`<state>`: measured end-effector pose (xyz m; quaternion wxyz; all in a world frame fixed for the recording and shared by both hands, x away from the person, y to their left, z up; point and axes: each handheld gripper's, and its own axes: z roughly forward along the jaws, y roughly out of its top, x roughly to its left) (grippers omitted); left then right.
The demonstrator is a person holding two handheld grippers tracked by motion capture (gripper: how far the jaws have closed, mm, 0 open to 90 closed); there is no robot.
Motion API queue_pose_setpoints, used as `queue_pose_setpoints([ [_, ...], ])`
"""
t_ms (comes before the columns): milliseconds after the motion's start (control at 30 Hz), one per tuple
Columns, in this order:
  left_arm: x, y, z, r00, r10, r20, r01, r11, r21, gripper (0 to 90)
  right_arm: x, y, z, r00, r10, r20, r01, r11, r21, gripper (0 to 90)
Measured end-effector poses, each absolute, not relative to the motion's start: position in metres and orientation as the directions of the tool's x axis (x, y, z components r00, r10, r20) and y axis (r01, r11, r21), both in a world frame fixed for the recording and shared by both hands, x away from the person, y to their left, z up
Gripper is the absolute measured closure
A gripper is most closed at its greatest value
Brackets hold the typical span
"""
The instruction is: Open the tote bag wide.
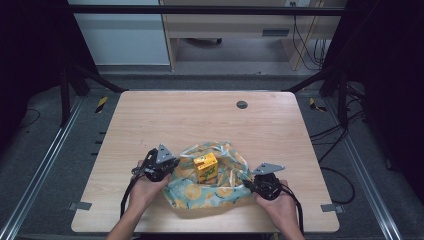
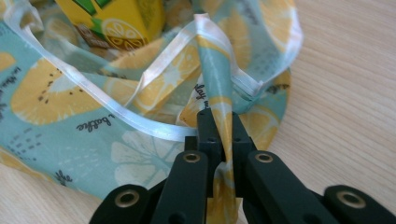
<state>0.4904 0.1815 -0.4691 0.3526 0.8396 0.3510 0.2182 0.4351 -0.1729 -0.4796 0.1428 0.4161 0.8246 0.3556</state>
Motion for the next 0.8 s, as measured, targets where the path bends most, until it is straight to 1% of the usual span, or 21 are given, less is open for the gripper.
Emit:
queue_pose_setpoints([
  [133, 0.498, 0.188, -0.475, 0.646, 0.758, 0.093, 0.467, -0.489, 0.737, 88.2, 0.440, -0.178, -0.485, -0.611, 0.791, 0.030, 0.588, 0.428, 0.686, 89.7],
  [267, 0.501, 0.188, -0.478, 0.642, 0.760, 0.099, 0.473, -0.495, 0.729, 88.5, 0.444, -0.183, -0.490, -0.604, 0.796, 0.021, 0.600, 0.437, 0.670, 89.8],
  [500, 0.505, 0.189, -0.482, 0.631, 0.768, 0.105, 0.487, -0.498, 0.717, 89.3, 0.450, -0.187, -0.491, -0.606, 0.795, 0.014, 0.593, 0.440, 0.674, 90.0],
  [800, 0.508, 0.190, -0.489, 0.628, 0.773, 0.089, 0.507, -0.492, 0.708, 89.6, 0.452, -0.189, -0.494, -0.601, 0.799, 0.011, 0.597, 0.440, 0.670, 90.0],
])
